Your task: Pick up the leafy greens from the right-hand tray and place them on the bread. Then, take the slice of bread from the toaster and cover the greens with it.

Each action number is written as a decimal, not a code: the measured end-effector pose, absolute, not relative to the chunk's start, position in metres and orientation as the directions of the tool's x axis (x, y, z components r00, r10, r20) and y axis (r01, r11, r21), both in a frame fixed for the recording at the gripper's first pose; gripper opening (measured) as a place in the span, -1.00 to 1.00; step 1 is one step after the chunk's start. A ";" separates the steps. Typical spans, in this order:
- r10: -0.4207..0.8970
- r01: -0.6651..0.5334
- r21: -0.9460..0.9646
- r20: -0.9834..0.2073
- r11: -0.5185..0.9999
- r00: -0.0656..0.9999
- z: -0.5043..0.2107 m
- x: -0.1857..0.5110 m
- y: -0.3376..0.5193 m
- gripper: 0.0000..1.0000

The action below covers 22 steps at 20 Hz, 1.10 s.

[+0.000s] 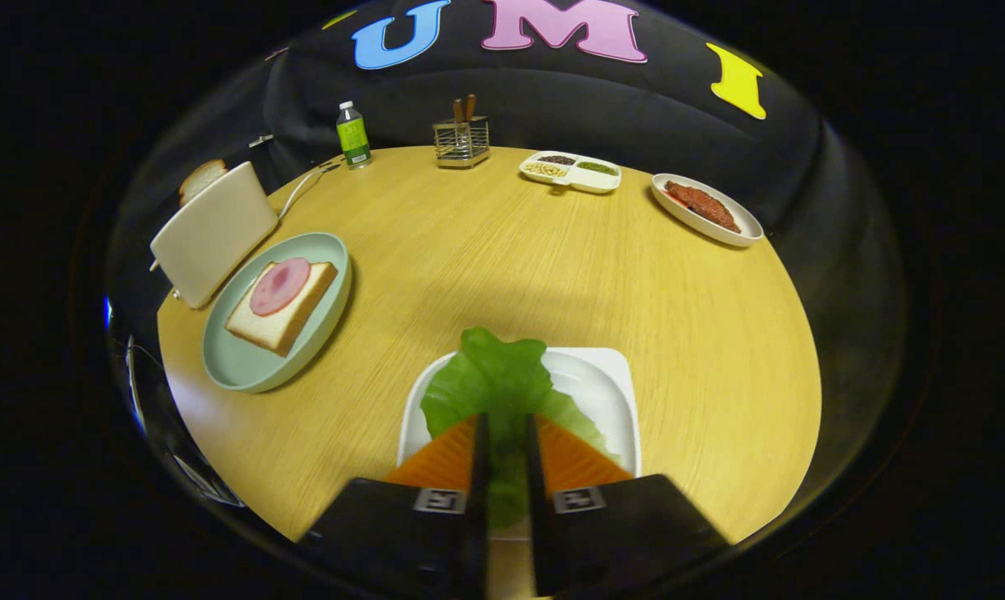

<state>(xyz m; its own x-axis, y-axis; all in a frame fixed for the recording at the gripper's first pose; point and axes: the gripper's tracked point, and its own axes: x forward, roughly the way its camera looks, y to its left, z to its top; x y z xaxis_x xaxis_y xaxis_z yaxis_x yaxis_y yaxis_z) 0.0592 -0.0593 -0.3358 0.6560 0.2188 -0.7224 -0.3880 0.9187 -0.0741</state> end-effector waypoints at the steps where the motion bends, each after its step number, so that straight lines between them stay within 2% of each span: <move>1: 0.216 -0.384 -0.079 -0.715 0.920 0.664 -0.336 0.060 -0.059 -0.70; 5: 0.222 -0.404 -0.084 -0.725 0.911 0.652 -0.336 0.058 -0.056 -0.87; 14: 0.189 -0.354 -0.104 -0.690 0.929 0.699 -0.279 0.059 -0.046 -0.88; 22: 0.232 -0.371 -0.108 -0.612 0.922 0.756 -0.209 0.048 0.025 -0.88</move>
